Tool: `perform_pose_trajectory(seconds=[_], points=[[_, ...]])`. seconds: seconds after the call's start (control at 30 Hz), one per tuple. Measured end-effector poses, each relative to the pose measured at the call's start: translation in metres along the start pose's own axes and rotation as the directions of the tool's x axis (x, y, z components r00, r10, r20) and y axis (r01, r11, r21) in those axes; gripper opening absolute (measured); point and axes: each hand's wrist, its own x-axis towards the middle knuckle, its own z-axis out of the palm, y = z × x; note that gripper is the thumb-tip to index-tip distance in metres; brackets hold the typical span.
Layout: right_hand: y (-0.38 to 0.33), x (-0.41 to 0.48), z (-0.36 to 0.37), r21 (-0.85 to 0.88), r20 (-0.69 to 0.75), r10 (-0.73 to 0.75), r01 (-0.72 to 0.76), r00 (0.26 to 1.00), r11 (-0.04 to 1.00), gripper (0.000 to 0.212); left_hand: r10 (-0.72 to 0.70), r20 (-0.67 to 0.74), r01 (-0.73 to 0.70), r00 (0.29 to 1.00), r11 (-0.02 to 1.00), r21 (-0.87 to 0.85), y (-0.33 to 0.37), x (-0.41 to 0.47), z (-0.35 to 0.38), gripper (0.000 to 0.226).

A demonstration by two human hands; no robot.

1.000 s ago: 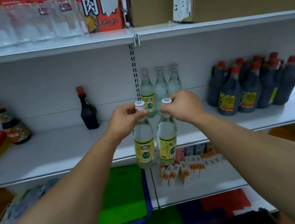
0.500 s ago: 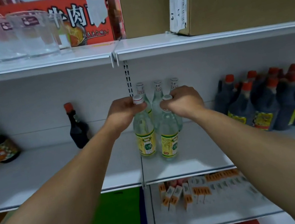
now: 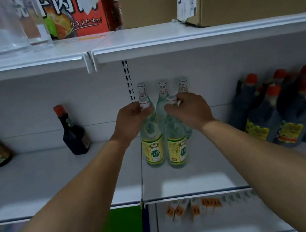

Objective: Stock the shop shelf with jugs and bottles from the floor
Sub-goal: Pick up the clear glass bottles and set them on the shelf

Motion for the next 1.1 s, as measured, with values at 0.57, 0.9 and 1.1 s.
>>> perform_pose_trajectory(seconds=[0.57,0.9,1.1], points=[[0.049,-0.031,0.031,0.098,0.274,0.168,-0.201,0.947,0.975,0.078,-0.064,0.135,0.052,0.989,0.995,0.087,-0.063,-0.033,0.016,0.054],[0.116,-0.010,-0.007,0.148,0.011,0.366,-0.363,0.931,0.920,0.086,-0.123,0.090,0.115,0.988,0.989,0.089,-0.068,-0.025,0.046,0.042],[0.128,0.014,-0.005,0.164,-0.062,0.393,-0.379,0.917,0.911,0.074,-0.123,0.094,0.112,0.988,0.987,0.119,-0.072,-0.017,0.048,0.041]])
